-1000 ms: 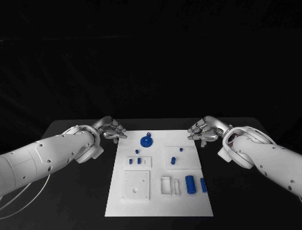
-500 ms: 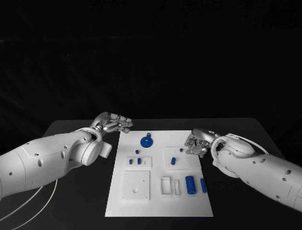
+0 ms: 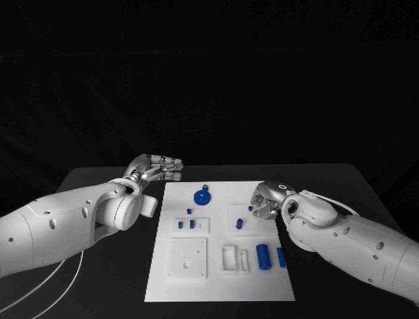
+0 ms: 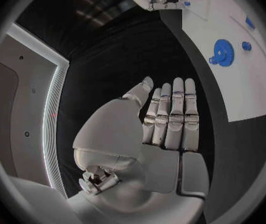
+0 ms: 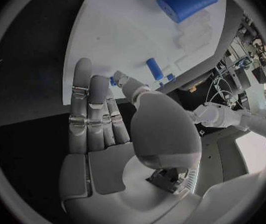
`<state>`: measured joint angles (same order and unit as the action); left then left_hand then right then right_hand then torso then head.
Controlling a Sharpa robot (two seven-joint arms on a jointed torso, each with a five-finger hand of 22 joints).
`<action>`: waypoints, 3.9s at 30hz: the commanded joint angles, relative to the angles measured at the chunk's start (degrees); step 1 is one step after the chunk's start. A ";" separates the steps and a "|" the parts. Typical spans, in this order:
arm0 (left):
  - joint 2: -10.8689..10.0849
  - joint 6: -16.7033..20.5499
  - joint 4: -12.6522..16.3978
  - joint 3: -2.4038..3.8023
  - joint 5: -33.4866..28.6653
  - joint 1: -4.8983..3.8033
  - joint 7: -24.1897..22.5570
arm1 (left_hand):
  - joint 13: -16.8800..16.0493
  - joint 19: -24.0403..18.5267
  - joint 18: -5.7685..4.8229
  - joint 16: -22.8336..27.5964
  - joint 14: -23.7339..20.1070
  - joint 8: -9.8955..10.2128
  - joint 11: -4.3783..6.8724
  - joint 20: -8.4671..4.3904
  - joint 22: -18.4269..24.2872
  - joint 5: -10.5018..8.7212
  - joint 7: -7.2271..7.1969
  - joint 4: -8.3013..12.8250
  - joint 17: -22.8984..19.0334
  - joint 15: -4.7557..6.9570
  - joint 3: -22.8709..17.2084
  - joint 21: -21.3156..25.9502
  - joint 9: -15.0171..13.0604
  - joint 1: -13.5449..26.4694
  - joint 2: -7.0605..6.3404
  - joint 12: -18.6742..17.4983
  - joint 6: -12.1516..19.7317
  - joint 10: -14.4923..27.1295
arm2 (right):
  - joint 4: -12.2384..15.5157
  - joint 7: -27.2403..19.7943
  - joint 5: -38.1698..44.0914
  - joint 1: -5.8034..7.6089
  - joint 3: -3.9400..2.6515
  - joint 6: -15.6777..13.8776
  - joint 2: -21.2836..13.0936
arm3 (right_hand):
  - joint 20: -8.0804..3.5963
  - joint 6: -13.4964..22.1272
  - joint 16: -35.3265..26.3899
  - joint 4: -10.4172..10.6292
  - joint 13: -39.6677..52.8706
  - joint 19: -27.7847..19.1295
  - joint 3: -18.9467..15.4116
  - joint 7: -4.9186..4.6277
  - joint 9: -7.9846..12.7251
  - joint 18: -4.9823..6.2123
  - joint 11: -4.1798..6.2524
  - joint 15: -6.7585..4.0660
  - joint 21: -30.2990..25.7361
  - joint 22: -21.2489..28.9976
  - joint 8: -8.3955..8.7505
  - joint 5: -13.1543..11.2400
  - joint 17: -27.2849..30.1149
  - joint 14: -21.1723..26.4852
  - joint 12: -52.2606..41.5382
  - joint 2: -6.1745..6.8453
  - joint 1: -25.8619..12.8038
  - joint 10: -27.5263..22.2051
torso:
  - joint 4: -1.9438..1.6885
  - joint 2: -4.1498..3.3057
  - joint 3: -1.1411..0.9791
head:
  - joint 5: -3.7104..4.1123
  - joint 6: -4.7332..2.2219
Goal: Assemble the parts on the task board
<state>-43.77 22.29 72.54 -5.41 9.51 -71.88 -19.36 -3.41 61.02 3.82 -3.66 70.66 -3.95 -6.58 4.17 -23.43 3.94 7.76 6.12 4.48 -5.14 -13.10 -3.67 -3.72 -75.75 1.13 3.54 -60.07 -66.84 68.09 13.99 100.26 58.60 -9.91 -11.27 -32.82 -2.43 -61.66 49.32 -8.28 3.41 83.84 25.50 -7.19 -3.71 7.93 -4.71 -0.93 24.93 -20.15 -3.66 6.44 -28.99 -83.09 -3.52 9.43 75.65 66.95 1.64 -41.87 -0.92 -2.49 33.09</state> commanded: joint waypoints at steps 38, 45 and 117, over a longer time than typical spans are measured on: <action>0.61 3.35 0.40 0.29 -5.33 -0.12 -1.52 | -0.01 1.81 0.02 0.09 0.39 -0.35 -0.71 0.09 6.71 0.53 0.96 0.16 0.10 -0.18 1.28 -0.67 -0.06 0.29 -0.43 -0.06 3.42 2.93 | -3.69 1.53 2.40 -0.13 2.73 -2.29 3.67 | -0.75 -5.99 2.44 1.30 -0.01 2.01 3.70 1.54 -0.01 -1.22 1.50 -1.04 -0.26 -0.70 0.07 -1.31 0.33 0.49 0.19 -2.12 -0.76 4.24 | -0.01 -0.04 -0.08 | 0.36 0.53; 0.62 3.18 0.26 0.30 -5.36 -0.12 -1.20 | -0.01 1.80 0.02 0.09 0.29 -0.33 -0.73 0.12 6.88 0.50 0.98 0.18 0.09 -0.21 1.36 -0.67 -0.05 0.30 -0.41 -0.05 3.49 2.99 | -3.67 2.94 3.13 -0.13 2.85 -3.32 3.92 | -1.31 -6.69 2.81 0.29 0.07 1.49 6.04 1.56 -0.04 -1.45 1.89 -1.49 0.70 -1.90 0.04 -2.64 0.19 0.62 0.15 -2.61 0.07 5.68 | 0.08 -0.03 -0.08 | 0.35 0.68; 3.99 -0.20 -4.48 0.29 -3.53 -0.25 0.18 | -0.03 2.13 -0.09 0.08 -0.17 -0.40 -0.79 0.39 10.64 -0.18 0.95 -0.74 0.21 -0.42 4.27 -0.72 -0.07 0.02 0.46 -0.02 3.63 3.19 | 12.55 -3.74 -8.91 -1.24 0.11 -9.23 0.41 | -2.49 -10.29 2.39 -3.21 0.12 -0.41 8.60 2.41 -0.13 -1.05 2.98 -2.74 1.61 -8.71 0.03 0.88 0.08 0.70 0.12 -4.15 -0.74 9.73 | -0.08 0.89 0.92 | -4.38 1.23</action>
<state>-40.13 22.65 68.21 -5.18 5.80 -72.01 -18.62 -3.40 63.07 3.85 -3.71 70.92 -4.16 -7.45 4.30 -12.83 3.94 8.89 5.36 4.59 -5.65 -9.18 -4.04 -3.73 -75.76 1.13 3.54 -56.68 -63.84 80.13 10.02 87.20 57.50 -9.93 -22.53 -32.64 -4.88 -71.57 51.98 -11.38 3.44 83.01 34.23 -4.82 -3.76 6.03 -1.92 -3.26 26.86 -28.78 -3.42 7.15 -28.88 -82.42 -3.18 5.80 75.02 76.27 1.46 -41.18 -0.24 -6.17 34.04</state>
